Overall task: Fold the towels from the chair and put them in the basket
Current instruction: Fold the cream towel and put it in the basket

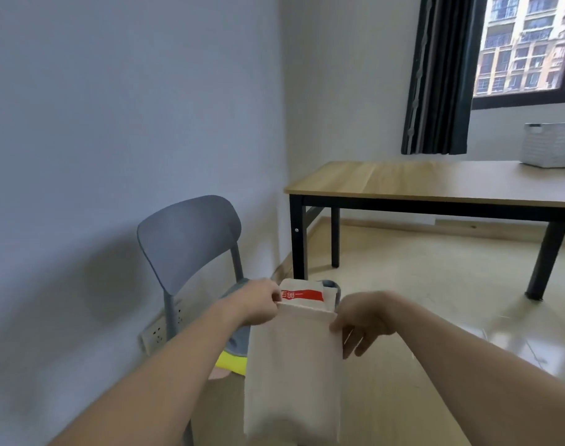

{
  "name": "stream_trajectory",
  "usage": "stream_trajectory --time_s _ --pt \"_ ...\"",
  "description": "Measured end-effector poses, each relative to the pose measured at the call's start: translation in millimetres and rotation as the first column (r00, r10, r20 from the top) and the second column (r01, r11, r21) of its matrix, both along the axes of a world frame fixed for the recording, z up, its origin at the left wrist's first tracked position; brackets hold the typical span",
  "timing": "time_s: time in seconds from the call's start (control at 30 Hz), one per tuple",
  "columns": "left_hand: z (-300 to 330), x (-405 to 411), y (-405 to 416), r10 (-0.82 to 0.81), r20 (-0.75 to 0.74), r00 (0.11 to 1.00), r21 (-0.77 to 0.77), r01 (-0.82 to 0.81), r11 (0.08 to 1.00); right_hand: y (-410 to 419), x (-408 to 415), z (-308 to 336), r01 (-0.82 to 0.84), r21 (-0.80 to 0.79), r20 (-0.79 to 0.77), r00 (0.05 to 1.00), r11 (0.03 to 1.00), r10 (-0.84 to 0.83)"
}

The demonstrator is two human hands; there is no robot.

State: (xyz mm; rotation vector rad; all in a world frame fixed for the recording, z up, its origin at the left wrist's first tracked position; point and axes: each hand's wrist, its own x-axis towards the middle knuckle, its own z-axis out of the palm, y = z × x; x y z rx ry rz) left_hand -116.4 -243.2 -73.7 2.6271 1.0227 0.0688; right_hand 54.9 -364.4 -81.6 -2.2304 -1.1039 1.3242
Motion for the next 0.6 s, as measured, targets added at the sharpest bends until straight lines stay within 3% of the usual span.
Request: stream_trajectory --time_s 0.1,0.23,0.33,0.4,0.47,0.6 --pt "-5 39 52 0.066 0.166 0.984 0.034 -0.073 0.997 52 33 0 0.082 0.202 0.058 0.994 0.976 -0.095" --pt "-42 91 118 0.074 0.260 0.963 0.086 -0.100 0.991 124 76 -28 0.121 0.297 0.135 0.977 0.947 -0.167" --pt "-78 133 162 0.063 0.261 0.963 0.257 -0.132 0.957 170 109 -62 0.193 0.337 0.135 0.959 0.922 -0.250" --pt "-101 158 184 0.068 0.182 0.981 0.325 -0.125 0.937 192 128 -83 0.221 0.361 0.128 0.951 0.906 -0.283" --pt "-125 177 201 0.072 0.121 0.990 0.256 -0.101 0.961 206 142 -102 0.227 0.360 0.141 0.945 0.905 -0.294" --pt "-161 193 218 0.089 0.076 0.993 -0.025 -0.088 0.996 216 157 -132 0.190 0.337 0.122 0.962 0.922 -0.243"
